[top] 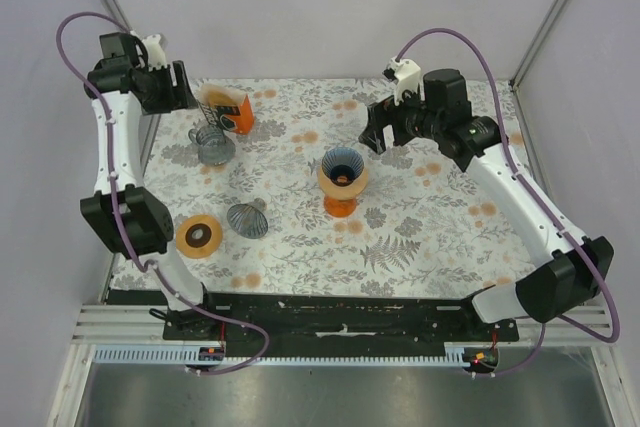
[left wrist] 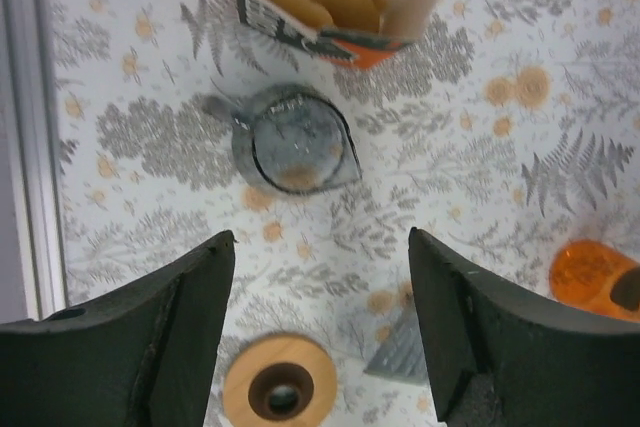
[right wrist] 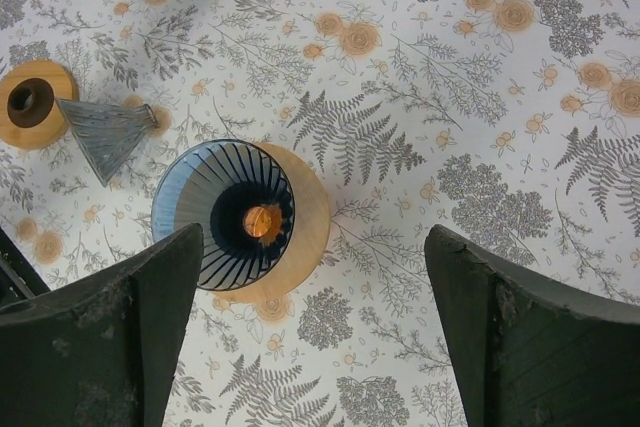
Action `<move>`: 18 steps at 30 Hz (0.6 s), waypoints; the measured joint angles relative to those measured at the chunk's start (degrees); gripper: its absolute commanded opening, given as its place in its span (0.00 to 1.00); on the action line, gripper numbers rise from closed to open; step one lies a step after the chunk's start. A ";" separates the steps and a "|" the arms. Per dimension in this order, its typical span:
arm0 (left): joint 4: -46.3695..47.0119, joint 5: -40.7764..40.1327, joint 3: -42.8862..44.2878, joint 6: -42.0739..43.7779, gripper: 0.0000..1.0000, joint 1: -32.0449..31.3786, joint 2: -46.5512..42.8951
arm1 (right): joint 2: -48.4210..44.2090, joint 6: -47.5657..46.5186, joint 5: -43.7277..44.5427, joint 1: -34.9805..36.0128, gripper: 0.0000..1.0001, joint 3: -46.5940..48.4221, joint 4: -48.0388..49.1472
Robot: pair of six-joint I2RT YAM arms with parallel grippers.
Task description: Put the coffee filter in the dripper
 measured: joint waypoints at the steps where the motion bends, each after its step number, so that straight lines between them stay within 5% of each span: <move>1: 0.22 -1.22 3.39 -0.33 0.67 -0.52 2.54 | 0.17 -0.04 0.04 -0.09 0.98 0.00 0.31; 8: 3.10 -5.05 18.93 -2.84 0.62 -5.11 19.28 | 1.18 -0.92 1.92 -0.55 0.98 -0.04 0.59; 18: 10.58 -7.04 20.24 -8.22 0.53 -8.96 28.24 | 7.74 -1.27 4.31 -0.68 0.98 4.35 -2.32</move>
